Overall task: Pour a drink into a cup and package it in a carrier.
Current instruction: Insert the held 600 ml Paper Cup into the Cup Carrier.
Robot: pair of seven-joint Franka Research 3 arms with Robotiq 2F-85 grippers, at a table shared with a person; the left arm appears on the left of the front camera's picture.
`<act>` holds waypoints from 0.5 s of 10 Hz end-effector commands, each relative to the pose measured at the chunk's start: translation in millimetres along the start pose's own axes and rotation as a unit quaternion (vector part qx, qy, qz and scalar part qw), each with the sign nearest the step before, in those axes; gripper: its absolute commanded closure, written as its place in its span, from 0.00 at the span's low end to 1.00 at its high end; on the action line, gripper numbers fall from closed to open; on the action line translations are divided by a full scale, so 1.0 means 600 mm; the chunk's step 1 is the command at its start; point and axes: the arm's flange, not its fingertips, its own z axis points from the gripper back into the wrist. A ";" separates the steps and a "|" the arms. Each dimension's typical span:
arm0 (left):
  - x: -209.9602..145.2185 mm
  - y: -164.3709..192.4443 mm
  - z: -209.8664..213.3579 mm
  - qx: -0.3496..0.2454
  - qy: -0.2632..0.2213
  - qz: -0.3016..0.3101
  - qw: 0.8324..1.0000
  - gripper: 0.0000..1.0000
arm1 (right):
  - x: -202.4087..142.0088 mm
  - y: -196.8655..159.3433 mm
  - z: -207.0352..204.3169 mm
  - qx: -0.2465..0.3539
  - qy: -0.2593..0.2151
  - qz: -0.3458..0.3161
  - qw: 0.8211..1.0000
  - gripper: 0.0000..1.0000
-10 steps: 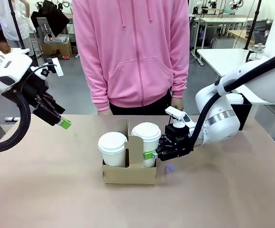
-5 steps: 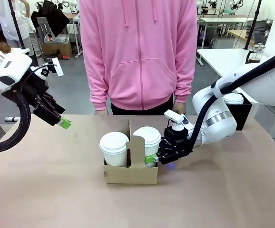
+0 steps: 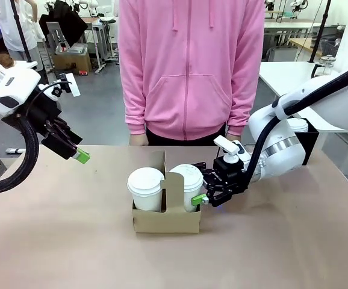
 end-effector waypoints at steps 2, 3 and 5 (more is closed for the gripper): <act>0.001 -0.001 0.001 -0.006 -0.008 0.001 1.000 0.00 | 0.013 0.031 0.055 -0.027 0.016 0.028 0.999 0.00; 0.001 -0.001 0.001 -0.006 -0.008 0.001 1.000 0.00 | 0.021 0.039 0.078 -0.045 0.020 0.029 0.998 0.00; 0.001 -0.001 0.001 -0.006 -0.008 0.001 1.000 0.00 | 0.059 0.071 0.157 -0.118 0.039 0.010 0.992 0.00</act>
